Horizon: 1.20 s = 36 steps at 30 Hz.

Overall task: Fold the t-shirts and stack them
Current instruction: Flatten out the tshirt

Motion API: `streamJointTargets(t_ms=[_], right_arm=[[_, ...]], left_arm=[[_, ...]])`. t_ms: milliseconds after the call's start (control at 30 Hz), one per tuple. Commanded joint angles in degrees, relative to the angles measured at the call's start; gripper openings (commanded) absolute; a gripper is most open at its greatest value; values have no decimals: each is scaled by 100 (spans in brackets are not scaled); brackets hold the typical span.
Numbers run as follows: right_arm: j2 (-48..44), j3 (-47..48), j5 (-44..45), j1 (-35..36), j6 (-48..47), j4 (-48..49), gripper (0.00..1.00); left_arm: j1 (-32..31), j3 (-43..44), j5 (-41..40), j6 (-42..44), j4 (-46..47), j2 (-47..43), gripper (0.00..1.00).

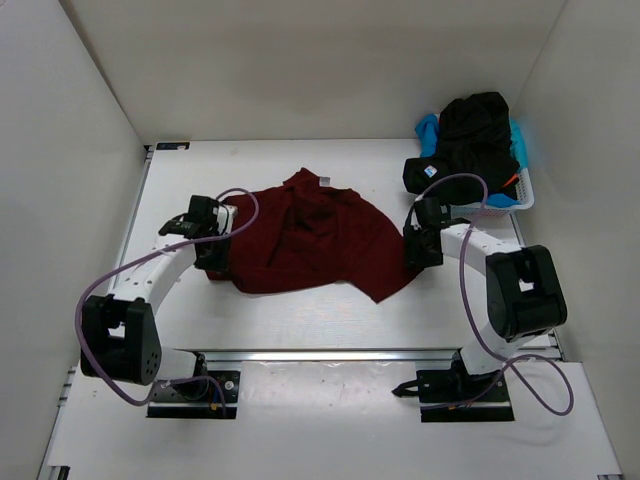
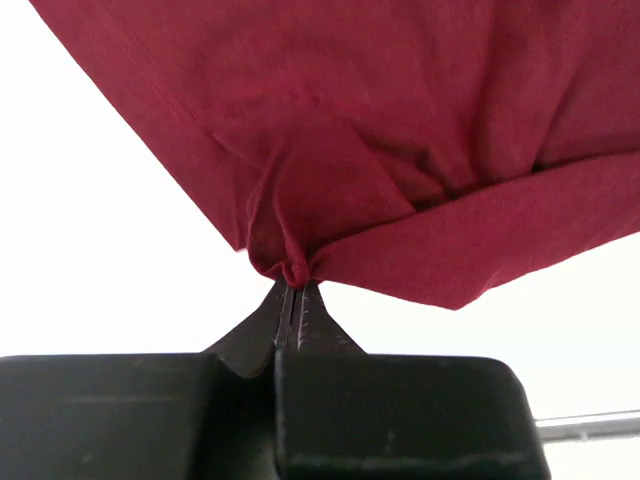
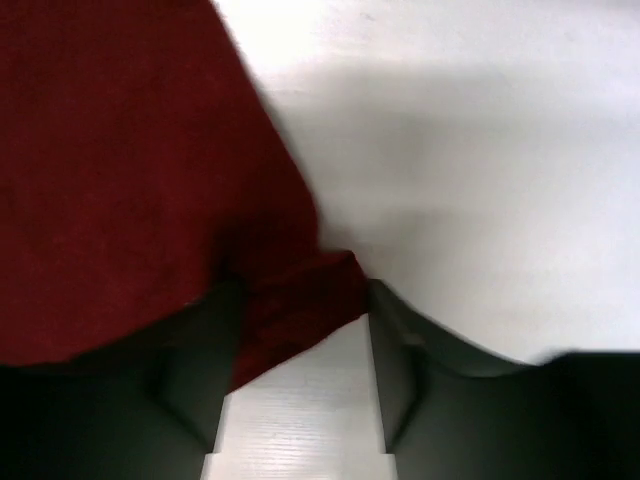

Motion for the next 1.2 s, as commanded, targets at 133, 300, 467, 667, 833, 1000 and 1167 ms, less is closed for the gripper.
streamJointTargets(t_ms=[133,300,467,667,833,1000,1167], right_arm=[[577,77,-699,422,132,-284,0],[393,418,-927,336,115,-363,0],[902,3732,-840,-33,79,-1038,0],[622,6087,-97,-192,-112,-1094,0],[-685,5001,169,-158,-237,-909,0],[-2041,2156,707,607,-414,-363,0],[-2744,737,390,905,175,-617,0]], left_arm=[[73,-287,-58,46,-160,-195,0],[109,89,-339,231,-20,41,0],[275,3249,-1244,504,-352,1666,0],[180,8324,-1797,765,-576,2900,0],[153,5769,-1756,776,706,1310,0],[-14,2550,-1668,741,772,-130,0],[-137,298,-1291,600,438,-975,0]])
